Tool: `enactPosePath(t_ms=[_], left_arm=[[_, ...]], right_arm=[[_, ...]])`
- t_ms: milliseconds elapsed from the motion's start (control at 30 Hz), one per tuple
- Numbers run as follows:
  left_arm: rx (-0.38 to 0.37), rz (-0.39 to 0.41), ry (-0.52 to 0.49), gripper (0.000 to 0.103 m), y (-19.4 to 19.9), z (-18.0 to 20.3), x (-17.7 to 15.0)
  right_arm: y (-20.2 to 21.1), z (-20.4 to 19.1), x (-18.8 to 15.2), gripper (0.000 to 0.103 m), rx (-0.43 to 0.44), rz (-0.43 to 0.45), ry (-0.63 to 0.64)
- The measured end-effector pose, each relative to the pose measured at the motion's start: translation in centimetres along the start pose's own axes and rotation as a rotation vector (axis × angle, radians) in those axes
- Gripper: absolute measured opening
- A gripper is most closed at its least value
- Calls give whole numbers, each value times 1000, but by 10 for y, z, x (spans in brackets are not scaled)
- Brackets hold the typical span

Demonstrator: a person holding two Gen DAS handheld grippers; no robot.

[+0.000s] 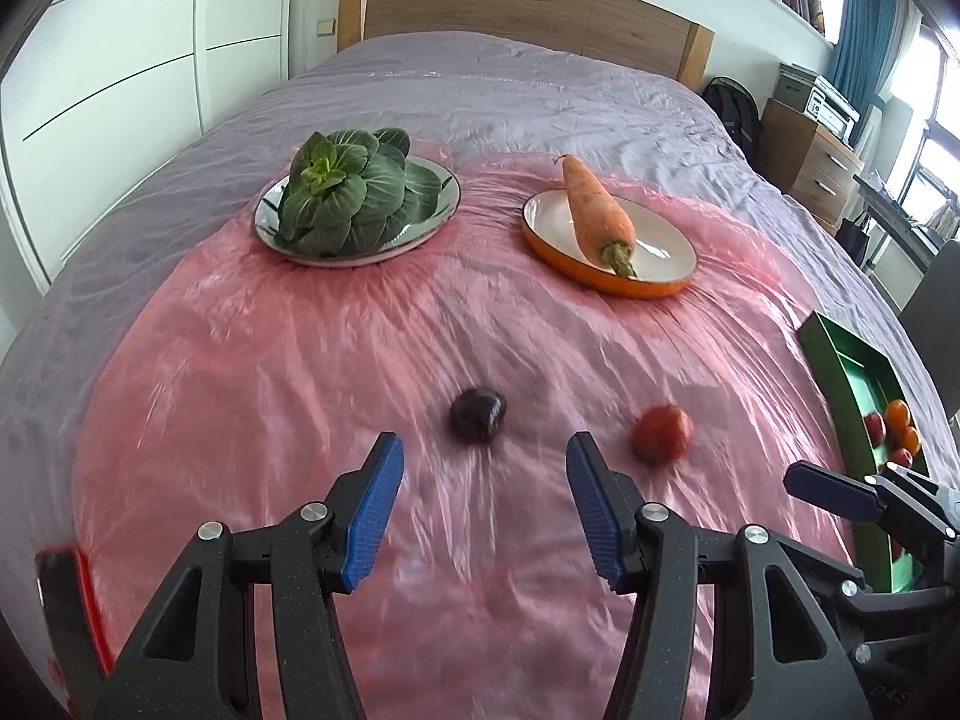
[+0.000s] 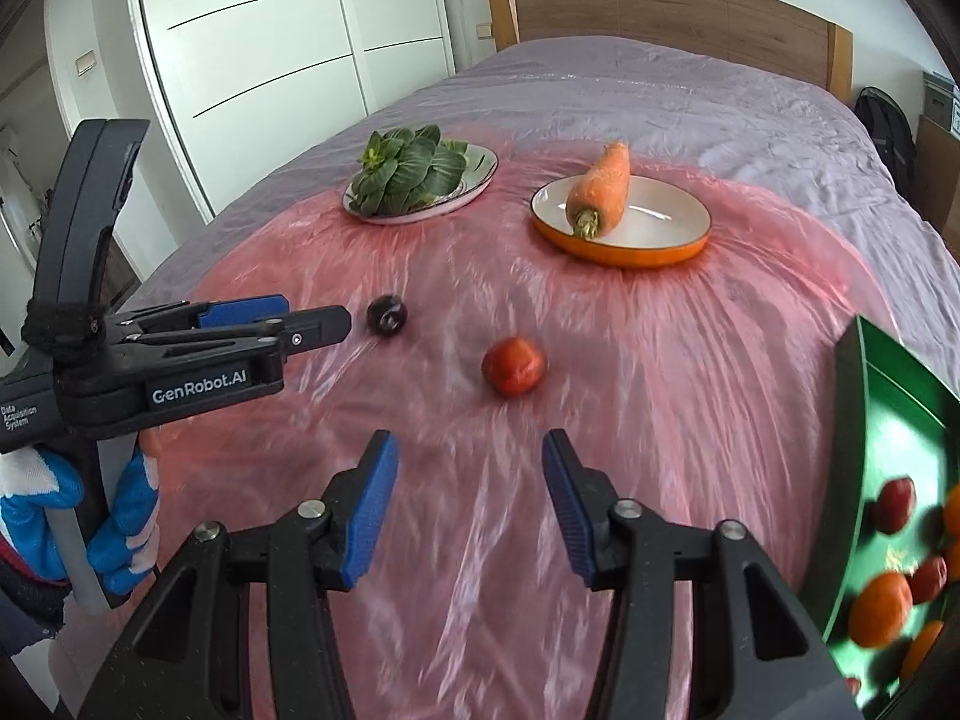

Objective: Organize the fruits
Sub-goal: 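Move the left tool to the last dark plum while the right tool approaches a small red fruit, then close the left tool on the plum while the right tool closes on the red fruit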

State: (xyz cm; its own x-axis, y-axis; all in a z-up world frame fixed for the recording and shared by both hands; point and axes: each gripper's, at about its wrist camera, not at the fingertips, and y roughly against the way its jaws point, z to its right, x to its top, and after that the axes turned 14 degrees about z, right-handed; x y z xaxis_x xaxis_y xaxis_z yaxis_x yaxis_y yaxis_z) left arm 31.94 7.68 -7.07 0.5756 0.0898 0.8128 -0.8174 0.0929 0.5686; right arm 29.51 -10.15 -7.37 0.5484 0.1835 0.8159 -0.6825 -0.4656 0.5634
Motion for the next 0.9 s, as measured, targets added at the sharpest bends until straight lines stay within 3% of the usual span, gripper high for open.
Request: enactPosePath(t_ms=[133, 333, 733, 767, 833, 900], left_arm=[[-29, -23, 7, 49, -25, -8, 4], [-58, -58, -10, 35, -51, -12, -2], [-76, -89, -62, 30, -71, -8, -14], [-75, -89, -63, 27, -72, -8, -14], [-74, -89, -57, 24, -73, -10, -15], [-80, -88, -48, 23, -74, -12, -16]], right_arm=[[-29, 9, 9, 93, 4, 4, -16], [-58, 16, 14, 93, 0, 2, 0], [-95, 16, 10, 92, -3, -59, 82], [-96, 15, 10, 76, 0, -63, 93], [-99, 12, 8, 58, 3, -77, 116], [-101, 12, 7, 56, 3, -82, 124]])
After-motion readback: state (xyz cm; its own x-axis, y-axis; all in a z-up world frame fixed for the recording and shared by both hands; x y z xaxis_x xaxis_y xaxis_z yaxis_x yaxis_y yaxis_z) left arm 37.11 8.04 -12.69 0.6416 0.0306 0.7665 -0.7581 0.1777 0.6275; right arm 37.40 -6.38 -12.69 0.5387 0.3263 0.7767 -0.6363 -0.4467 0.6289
